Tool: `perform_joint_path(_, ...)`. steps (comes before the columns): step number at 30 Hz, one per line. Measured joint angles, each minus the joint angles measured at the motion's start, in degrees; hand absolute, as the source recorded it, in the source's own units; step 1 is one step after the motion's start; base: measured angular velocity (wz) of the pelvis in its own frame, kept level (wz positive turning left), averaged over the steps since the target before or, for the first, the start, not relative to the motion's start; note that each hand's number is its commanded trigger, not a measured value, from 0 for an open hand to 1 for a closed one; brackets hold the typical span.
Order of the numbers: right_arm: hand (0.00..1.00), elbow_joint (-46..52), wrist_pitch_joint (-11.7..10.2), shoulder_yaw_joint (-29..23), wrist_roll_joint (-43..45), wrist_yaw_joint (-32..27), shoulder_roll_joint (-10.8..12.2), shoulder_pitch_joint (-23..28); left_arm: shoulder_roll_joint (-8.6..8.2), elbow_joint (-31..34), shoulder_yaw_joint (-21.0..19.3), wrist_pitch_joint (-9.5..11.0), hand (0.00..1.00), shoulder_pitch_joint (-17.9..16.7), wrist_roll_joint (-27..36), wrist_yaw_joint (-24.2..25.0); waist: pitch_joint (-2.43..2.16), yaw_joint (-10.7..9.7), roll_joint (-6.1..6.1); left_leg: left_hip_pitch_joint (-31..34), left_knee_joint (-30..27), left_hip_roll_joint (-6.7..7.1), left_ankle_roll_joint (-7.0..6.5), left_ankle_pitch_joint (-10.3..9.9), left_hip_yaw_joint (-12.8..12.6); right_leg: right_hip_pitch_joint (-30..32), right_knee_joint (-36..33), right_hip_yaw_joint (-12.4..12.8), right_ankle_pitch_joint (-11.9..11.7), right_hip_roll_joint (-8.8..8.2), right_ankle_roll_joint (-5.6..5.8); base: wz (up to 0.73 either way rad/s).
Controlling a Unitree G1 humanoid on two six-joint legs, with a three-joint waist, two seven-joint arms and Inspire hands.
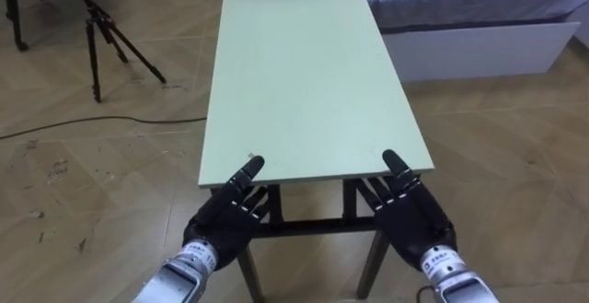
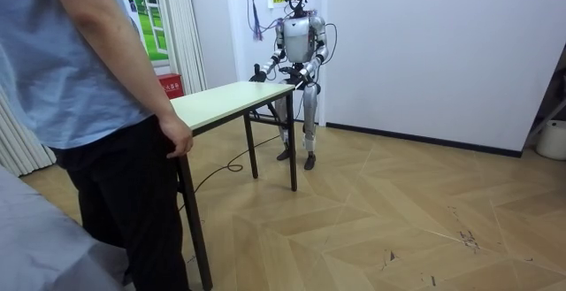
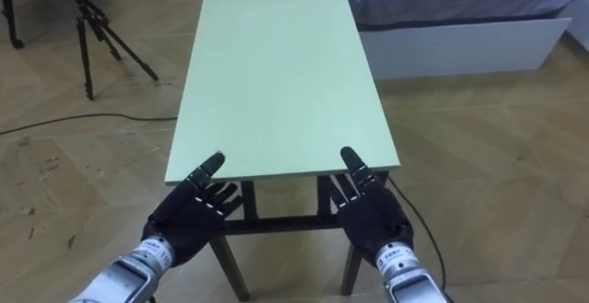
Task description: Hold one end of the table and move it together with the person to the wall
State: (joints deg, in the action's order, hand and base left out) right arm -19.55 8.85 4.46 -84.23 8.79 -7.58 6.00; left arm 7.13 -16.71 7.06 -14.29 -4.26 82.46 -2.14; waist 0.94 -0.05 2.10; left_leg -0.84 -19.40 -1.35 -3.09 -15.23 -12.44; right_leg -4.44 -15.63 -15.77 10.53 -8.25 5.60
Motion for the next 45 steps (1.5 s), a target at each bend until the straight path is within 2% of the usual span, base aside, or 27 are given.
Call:
perform_joint_path(6,0.00,-0.1,0.0,-0.7,-1.3,-0.6,1.0,-0.1,0.00,-0.3,-0.1,-0.3,0.00,0.0,3.2,-0.1,0.02,-0.2,0.02,-0.3,0.5,0.00,0.00,0.0,0.1,-0.5,0.3,0.0,0.0,0.00,-0.01,0.00)
perform_joint_path(21,0.00,-0.1,0.1,-0.5,-1.8,-0.6,1.6,-0.8,-0.22,-0.3,-0.7,0.2,0.00,0.5,5.9,-1.1,0.04,-1.0,0.02,0.7,0.5,-0.04,0.08,0.1,0.2,0.6,0.6,0.1,-0.2,0.14,-0.27,0.00)
perform_joint_path(25,0.00,-0.1,0.0,-0.1,-3.5,-0.7,1.6,-1.1,-2.18,-1.1,-1.9,1.2,0.00,0.9,8.1,-1.1,0.17,-1.0,-0.19,0.9,0.5,-0.04,0.08,0.1,0.2,1.4,-0.2,0.2,-0.2,0.09,-0.27,-0.02)
perform_joint_path(29,0.00,-0.4,0.0,-0.1,-3.4,-0.7,1.7,-1.7,-3.16,-1.5,-2.5,2.0,0.00,1.5,9.5,-1.1,0.36,-1.0,-0.51,1.5,0.0,-0.05,0.07,0.1,0.2,1.5,-0.1,0.0,-0.2,0.09,-0.30,0.00)
perform_joint_path(39,0.00,-0.5,-0.2,1.1,-2.9,-0.5,3.1,-1.8,-4.07,-1.4,-2.5,3.5,0.00,1.6,10.1,-1.0,0.36,-1.4,-0.53,2.0,0.0,-0.09,0.07,0.1,0.3,1.6,0.0,-0.3,-0.2,0.10,-0.34,0.01)
perform_joint_path(42,0.00,-1.2,-0.6,1.8,-2.8,-0.5,3.2,-2.6,-5.01,-1.4,-2.4,4.3,0.00,1.7,10.2,-0.8,0.35,-1.2,-0.53,2.4,-0.2,-0.09,0.07,0.1,0.5,2.1,-0.2,-0.4,-0.2,0.09,-0.34,0.03)
perform_joint_path(43,0.00,-1.7,-0.9,2.2,-2.9,-0.1,3.4,-2.9,-5.43,-1.5,-2.4,4.9,0.01,1.7,10.2,-0.5,0.35,-1.2,-0.54,2.5,-0.2,-0.07,0.07,0.1,0.5,2.3,-0.2,-0.4,-0.2,0.10,-0.34,0.00)
perform_joint_path(44,0.00,-1.9,-1.2,2.3,-2.9,0.2,3.4,-3.0,-5.57,-1.6,-2.4,5.2,0.10,1.8,10.2,-0.2,0.35,-1.2,-0.55,2.6,-0.2,-0.05,0.07,0.1,0.4,2.3,-0.2,-0.4,-0.2,0.10,-0.34,0.00)
perform_joint_path(45,0.53,-2.2,-1.4,2.6,-2.9,0.8,3.4,-3.0,-5.68,-2.3,-2.4,5.2,0.36,1.9,10.2,0.8,0.37,-1.2,-0.59,2.6,-0.2,-0.05,0.07,0.1,0.5,2.3,-0.2,-0.4,-0.2,0.09,-0.34,0.00)
